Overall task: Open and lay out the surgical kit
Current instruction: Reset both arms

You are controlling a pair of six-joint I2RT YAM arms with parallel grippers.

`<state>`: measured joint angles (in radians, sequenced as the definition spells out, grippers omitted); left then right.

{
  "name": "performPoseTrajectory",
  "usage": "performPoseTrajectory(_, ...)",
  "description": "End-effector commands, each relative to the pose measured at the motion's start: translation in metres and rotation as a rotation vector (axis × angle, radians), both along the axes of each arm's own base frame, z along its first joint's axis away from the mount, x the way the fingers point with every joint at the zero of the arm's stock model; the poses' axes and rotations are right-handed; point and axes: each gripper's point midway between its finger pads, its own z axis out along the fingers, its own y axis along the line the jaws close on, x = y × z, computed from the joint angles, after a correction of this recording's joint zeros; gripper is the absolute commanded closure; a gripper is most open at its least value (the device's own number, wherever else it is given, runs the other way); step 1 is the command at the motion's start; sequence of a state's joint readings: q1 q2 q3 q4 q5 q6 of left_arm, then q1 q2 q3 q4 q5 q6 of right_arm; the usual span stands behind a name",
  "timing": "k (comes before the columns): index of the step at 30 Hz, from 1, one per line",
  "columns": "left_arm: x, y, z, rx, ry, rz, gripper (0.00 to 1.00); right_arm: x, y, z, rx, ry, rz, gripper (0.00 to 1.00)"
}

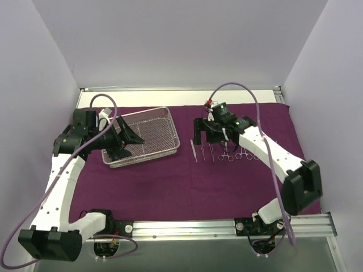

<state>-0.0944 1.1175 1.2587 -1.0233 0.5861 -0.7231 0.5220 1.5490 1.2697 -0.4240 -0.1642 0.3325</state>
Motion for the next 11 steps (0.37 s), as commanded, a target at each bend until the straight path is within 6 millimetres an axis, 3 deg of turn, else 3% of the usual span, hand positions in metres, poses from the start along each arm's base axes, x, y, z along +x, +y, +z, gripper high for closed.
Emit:
performPoseTrajectory(1,0.005,0.002,-0.01,0.049,-0.093,0.04,0.06,-0.014,-0.007,0.005,0.083,-0.053,-0.061,0.0)
performPoseTrajectory(2,-0.002,-0.001,-0.025,0.051,-0.073,0.032,0.06,-0.017,-0.007,0.003,0.105,-0.06,-0.078,0.0)
performPoseTrajectory(3,0.002,-0.004,-0.027,0.045,-0.102,0.029,0.06,-0.029,-0.01,-0.005,0.131,-0.043,-0.106,0.0)
performPoseTrajectory(5,0.002,-0.003,-0.048,0.063,-0.093,0.034,0.06,-0.028,-0.01,-0.005,0.182,-0.09,-0.136,0.0)
performPoseTrajectory(6,0.002,-0.005,-0.054,0.065,-0.098,0.031,0.06,-0.031,-0.011,0.0,0.22,-0.113,-0.157,0.0)
performPoseTrajectory(8,0.002,-0.007,-0.061,0.058,-0.118,0.031,0.06,-0.04,-0.011,-0.013,0.263,-0.142,-0.157,0.0)
performPoseTrajectory(9,0.005,-0.008,-0.069,0.046,-0.132,0.034,0.06,-0.043,-0.008,-0.001,0.317,-0.199,-0.139,0.0)
performPoseTrajectory(10,0.005,-0.013,-0.068,0.014,-0.149,0.017,0.06,-0.046,-0.008,-0.007,0.348,-0.233,-0.137,0.0)
performPoseTrajectory(11,0.013,-0.019,-0.054,-0.029,-0.237,0.012,0.06,-0.047,-0.009,-0.004,0.362,-0.279,-0.149,0.0)
